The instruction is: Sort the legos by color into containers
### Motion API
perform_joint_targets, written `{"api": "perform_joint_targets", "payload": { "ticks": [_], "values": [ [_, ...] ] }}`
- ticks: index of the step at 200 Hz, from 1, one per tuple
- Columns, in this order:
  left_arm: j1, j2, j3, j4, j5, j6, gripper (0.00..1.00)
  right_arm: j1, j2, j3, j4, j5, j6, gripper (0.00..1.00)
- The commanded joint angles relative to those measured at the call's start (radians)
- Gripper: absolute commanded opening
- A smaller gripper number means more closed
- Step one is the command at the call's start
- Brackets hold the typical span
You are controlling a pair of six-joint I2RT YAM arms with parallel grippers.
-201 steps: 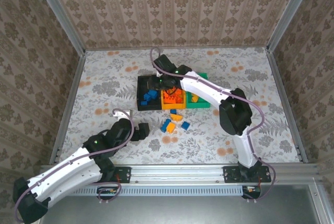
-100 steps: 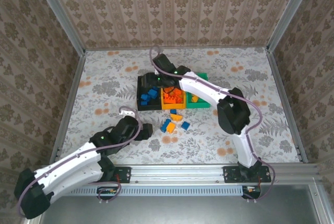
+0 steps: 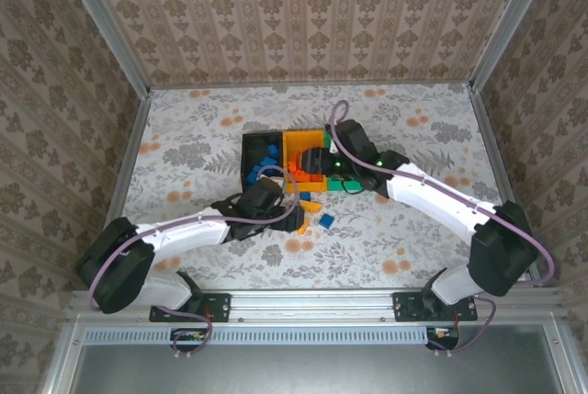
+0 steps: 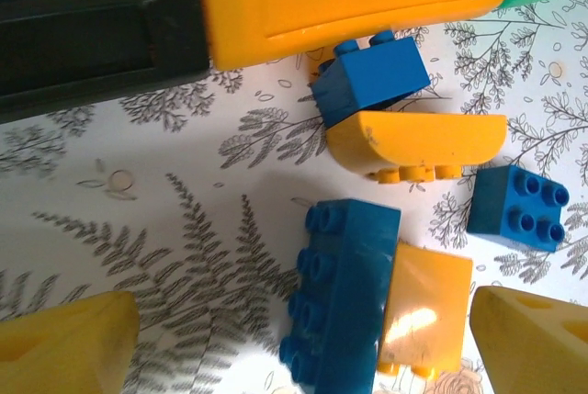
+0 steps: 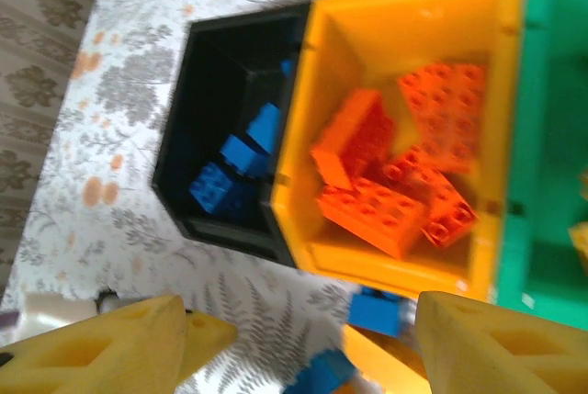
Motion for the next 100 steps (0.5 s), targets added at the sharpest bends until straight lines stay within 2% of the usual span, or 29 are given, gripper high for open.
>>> {"api": "perform_joint_targets", "payload": {
  "ticks": [1, 51, 100],
  "values": [
    [0.003, 0.033, 0.035, 0.017, 0.027, 0.034, 0.92, -0.019, -0.084, -0.066, 0.033, 0.026, 0.025, 0.68],
    [0.016, 0.068, 0.019, -0.072, -0.045, -0.003, 0.79, -0.046, -0.162, -0.122, 0.04, 0.031, 0.038, 0.69],
    [0.063, -0.101, -0.079, -0.187, -0.1, -0.038, 0.7, -0.053, -0.196, -0.123, 0.034, 0.039, 0.038, 0.69]
  ]
}}
